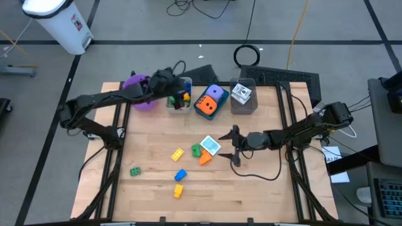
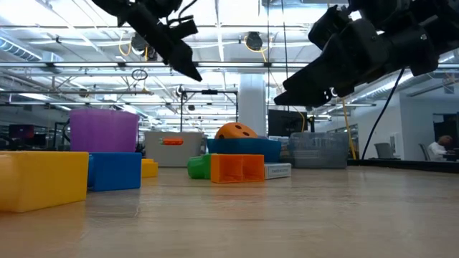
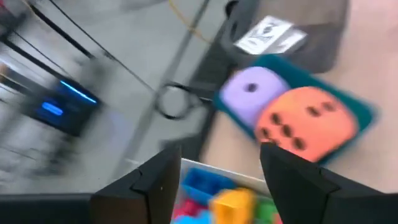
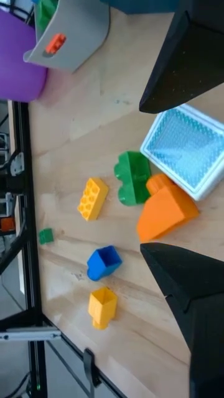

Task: Pick & Place Toys
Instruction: Put the blue and white deck of cards into the black bin

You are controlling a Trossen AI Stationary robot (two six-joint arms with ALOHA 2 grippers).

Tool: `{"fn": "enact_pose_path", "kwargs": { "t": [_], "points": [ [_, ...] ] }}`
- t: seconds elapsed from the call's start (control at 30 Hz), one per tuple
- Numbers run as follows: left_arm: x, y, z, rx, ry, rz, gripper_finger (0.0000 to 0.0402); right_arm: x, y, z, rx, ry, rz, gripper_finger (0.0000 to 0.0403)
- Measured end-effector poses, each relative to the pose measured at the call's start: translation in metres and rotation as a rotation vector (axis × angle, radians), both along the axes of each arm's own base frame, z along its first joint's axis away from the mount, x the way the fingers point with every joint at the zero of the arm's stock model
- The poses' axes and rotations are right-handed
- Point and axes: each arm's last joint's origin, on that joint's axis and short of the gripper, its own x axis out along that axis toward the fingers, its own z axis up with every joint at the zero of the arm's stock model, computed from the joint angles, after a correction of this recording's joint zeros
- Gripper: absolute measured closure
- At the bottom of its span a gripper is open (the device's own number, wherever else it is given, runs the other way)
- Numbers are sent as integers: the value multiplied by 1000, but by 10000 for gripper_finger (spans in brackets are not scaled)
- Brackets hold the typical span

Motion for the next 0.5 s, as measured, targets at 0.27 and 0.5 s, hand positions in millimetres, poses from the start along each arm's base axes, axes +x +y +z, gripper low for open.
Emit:
{"fn": "enact_pose_path", "kwargs": {
  "t": [0.27,0.5],
  "points": [
    [3,-14,-19,-370,-3,-85,196,-1,4,0,-17,-1,20,55],
    [24,-34,-37,-374,57,-184,196,0,1,5,-24,-56,-106,55]
  ]
}}
